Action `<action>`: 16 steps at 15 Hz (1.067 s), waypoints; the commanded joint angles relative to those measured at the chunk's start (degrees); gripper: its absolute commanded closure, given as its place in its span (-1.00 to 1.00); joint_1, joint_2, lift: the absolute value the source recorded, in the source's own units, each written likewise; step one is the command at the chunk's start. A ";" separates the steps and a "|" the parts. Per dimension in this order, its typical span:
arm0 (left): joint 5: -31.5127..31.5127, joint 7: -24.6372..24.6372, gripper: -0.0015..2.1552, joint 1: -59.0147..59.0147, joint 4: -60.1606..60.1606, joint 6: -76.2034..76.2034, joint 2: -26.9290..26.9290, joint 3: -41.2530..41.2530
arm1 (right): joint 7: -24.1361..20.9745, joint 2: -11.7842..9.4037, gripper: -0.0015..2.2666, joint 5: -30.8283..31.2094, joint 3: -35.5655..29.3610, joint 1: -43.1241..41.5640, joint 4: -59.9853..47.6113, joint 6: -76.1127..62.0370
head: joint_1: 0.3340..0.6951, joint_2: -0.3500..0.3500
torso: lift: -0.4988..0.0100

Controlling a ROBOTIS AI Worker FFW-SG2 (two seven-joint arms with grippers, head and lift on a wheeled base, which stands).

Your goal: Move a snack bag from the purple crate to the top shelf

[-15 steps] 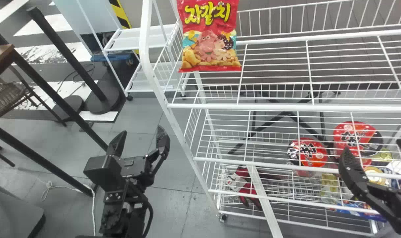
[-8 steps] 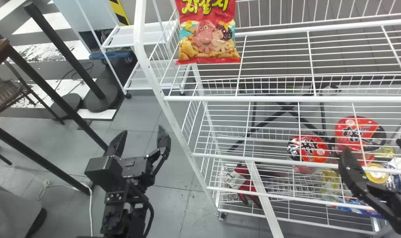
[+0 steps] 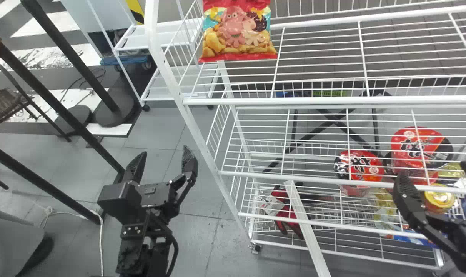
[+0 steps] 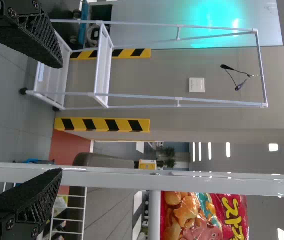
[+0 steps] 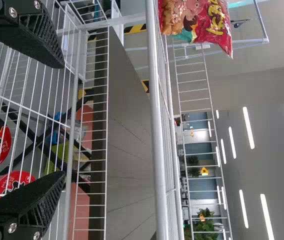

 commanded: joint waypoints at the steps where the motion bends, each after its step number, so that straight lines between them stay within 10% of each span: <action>1: 0.00 0.00 -0.94 0.00 0.00 -0.08 0.00 0.06 | 0.01 0.00 -0.97 0.09 0.01 0.01 0.01 -0.04 | 1.00 0.83 | 0.05; 16: -0.09 0.00 -0.94 0.71 0.09 -1.13 0.00 -0.03 | -0.08 -0.09 -0.97 0.53 0.18 0.01 0.27 -1.27 | 1.00 0.84 | -0.18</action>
